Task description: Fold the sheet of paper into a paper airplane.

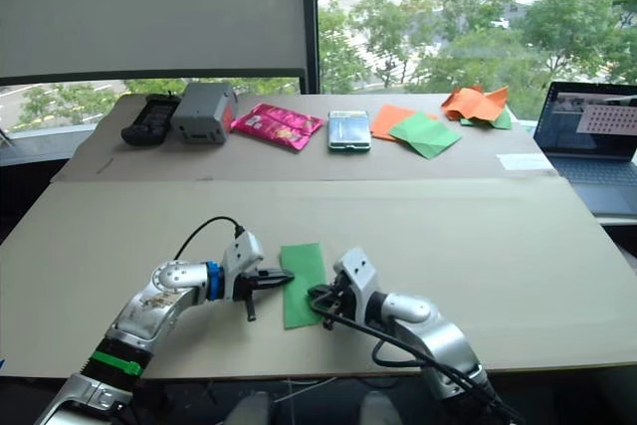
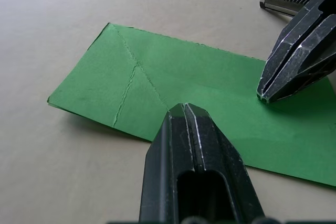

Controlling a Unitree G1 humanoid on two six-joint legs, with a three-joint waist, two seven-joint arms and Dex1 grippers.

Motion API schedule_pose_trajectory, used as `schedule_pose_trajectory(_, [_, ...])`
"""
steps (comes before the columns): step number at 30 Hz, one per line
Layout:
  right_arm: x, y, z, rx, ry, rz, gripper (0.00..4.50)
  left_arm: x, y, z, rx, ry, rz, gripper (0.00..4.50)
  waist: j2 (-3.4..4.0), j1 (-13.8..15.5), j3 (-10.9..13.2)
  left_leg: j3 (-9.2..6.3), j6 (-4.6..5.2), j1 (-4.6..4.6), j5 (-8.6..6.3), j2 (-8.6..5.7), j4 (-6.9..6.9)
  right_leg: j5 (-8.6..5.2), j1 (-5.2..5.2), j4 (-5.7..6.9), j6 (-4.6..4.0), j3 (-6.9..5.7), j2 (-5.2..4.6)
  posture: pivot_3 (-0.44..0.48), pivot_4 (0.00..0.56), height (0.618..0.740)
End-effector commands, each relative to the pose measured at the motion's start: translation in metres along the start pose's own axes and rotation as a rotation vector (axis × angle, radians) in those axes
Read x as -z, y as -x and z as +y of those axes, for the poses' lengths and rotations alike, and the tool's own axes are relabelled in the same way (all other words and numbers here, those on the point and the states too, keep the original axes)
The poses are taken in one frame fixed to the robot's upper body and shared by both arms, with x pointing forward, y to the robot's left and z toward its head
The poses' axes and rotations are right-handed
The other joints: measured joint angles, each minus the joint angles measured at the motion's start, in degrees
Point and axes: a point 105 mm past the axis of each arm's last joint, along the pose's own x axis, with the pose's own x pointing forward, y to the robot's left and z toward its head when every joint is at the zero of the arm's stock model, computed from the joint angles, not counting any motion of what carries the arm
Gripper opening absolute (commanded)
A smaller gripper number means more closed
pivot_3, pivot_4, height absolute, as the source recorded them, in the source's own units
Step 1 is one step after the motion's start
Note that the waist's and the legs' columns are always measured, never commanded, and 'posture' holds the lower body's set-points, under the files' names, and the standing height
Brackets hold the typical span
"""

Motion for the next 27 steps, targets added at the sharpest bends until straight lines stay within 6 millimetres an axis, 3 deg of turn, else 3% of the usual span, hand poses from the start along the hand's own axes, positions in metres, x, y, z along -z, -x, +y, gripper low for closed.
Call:
schedule_pose_trajectory(1, [-0.025, 0.002, -0.011, 0.01, 0.037, -0.065, 0.04, 0.011, -0.003, -0.004, 0.025, -0.023, 0.05, 0.0, 0.02, 0.0, 0.0, 0.0, 0.0, 0.01, 0.0, 0.0, 0.0, 0.0, 0.0, 0.0, 0.0, 0.0, 0.0, 0.0, 0.15, 0.718])
schedule_pose_trajectory(14, [0.002, -0.019, -0.047, 0.003, 0.04, 0.082, 0.04, 0.01, -0.003, -0.007, 0.03, -0.051, 0.053, 0.0, 0.1, -0.2, -0.1, -0.04, 0.03, 0.19, 0.02, 0.02, -0.01, 0.0, 0.25, 0.05, 0.0, 0.0, 0.07, 0.0, 0.15, 0.718])
schedule_pose_trajectory(27, [-0.017, -0.04, -0.072, 0.001, 0.071, 0.082, 0.04, 0.011, 0.0, -0.009, 0.02, -0.054, 0.056, 0.0, 0.2, -0.4, -0.1, -0.06, 0.05, 0.27, 0.03, 0.02, 0.0, 0.01, 0.35, 0.12, 0.0, 0.03, 0.12, 0.0, 0.15, 0.718])
